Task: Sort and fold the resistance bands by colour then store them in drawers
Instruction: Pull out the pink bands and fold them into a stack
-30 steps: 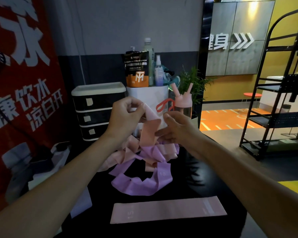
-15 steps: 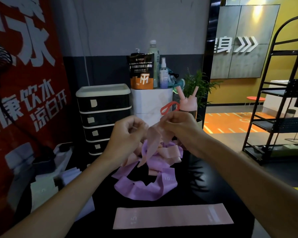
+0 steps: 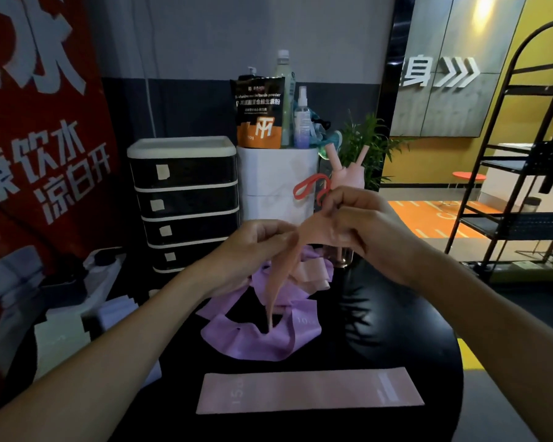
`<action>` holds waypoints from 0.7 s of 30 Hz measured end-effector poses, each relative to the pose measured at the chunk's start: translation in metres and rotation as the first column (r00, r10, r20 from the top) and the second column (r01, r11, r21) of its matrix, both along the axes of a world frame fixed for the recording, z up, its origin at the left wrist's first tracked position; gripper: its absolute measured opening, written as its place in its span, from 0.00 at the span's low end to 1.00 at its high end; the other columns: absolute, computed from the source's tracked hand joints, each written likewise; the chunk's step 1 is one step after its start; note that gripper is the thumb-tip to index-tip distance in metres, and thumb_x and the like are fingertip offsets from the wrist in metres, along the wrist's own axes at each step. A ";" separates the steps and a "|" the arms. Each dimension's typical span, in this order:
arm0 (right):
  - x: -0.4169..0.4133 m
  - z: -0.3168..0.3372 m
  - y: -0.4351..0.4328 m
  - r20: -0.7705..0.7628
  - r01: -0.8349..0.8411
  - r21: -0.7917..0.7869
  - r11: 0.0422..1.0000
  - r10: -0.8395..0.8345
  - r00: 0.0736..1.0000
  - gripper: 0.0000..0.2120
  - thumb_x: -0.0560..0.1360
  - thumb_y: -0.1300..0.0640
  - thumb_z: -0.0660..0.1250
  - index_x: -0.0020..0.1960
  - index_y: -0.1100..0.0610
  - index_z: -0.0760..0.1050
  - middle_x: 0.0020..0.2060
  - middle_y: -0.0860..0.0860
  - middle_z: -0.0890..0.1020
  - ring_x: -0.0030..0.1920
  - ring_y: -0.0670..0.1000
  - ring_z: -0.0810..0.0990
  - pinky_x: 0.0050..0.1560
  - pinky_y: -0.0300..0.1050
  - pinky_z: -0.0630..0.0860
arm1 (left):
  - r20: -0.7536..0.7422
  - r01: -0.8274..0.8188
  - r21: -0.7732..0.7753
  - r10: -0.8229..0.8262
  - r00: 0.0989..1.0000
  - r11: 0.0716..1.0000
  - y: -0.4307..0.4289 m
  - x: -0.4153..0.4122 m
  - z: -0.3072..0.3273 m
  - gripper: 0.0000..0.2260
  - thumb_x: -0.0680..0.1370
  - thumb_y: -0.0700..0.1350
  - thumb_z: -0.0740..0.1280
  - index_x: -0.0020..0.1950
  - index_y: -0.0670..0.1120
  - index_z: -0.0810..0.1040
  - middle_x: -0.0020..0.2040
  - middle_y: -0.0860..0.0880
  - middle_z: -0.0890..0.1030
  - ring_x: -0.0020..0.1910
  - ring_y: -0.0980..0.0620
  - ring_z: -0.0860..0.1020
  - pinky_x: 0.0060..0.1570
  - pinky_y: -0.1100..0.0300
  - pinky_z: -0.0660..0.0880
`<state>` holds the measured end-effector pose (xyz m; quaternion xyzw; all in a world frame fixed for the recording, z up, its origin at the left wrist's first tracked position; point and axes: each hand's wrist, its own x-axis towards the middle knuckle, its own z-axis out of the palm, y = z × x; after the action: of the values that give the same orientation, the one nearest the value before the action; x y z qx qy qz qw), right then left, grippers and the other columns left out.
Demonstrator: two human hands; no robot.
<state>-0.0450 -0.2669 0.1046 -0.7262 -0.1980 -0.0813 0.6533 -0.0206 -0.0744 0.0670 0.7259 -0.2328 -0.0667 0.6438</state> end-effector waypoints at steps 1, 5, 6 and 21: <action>0.000 -0.004 -0.004 -0.004 0.007 -0.002 1.000 -0.007 1.000 0.09 0.64 0.67 0.60 0.35 0.57 0.76 0.26 0.48 0.71 0.24 0.44 0.66 0.23 0.36 0.60 | 0.028 0.000 0.025 -0.001 1.000 1.000 0.001 0.000 -0.001 0.09 0.82 0.41 0.64 0.55 0.38 0.81 0.43 0.45 0.84 0.39 0.55 0.81 0.35 0.67 0.74; -0.001 -0.021 -0.016 -0.021 0.047 -0.032 0.998 -0.047 0.999 0.11 0.66 0.67 0.60 0.33 0.55 0.78 0.28 0.49 0.73 0.29 0.46 0.69 0.30 0.38 0.63 | 0.072 -0.026 0.032 0.024 0.997 0.999 0.007 -0.001 -0.004 0.06 0.80 0.39 0.67 0.46 0.39 0.81 0.37 0.49 0.82 0.35 0.56 0.78 0.37 0.66 0.75; -0.002 -0.024 -0.018 -0.023 0.051 -0.044 0.998 -0.052 0.998 0.11 0.66 0.66 0.60 0.33 0.55 0.78 0.30 0.50 0.74 0.32 0.48 0.70 0.32 0.39 0.65 | 0.083 -0.021 0.051 0.017 0.996 0.998 0.010 -0.002 -0.004 0.06 0.80 0.39 0.67 0.47 0.38 0.80 0.38 0.48 0.82 0.37 0.56 0.79 0.39 0.65 0.75; -0.050 -0.094 -0.062 -0.198 0.104 -0.124 0.987 -0.128 0.972 0.13 0.77 0.72 0.58 0.41 0.63 0.80 0.39 0.54 0.79 0.36 0.43 0.77 0.36 0.32 0.72 | 0.075 -0.013 0.347 -0.014 0.997 0.938 0.080 -0.032 -0.053 0.06 0.78 0.43 0.71 0.54 0.47 0.81 0.47 0.39 0.85 0.41 0.49 0.79 0.41 0.58 0.73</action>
<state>-0.0950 -0.3286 0.0103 -0.7767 -0.0911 -0.0328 0.6224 -0.0530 0.0052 0.0144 0.8300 -0.2421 -0.0791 0.4962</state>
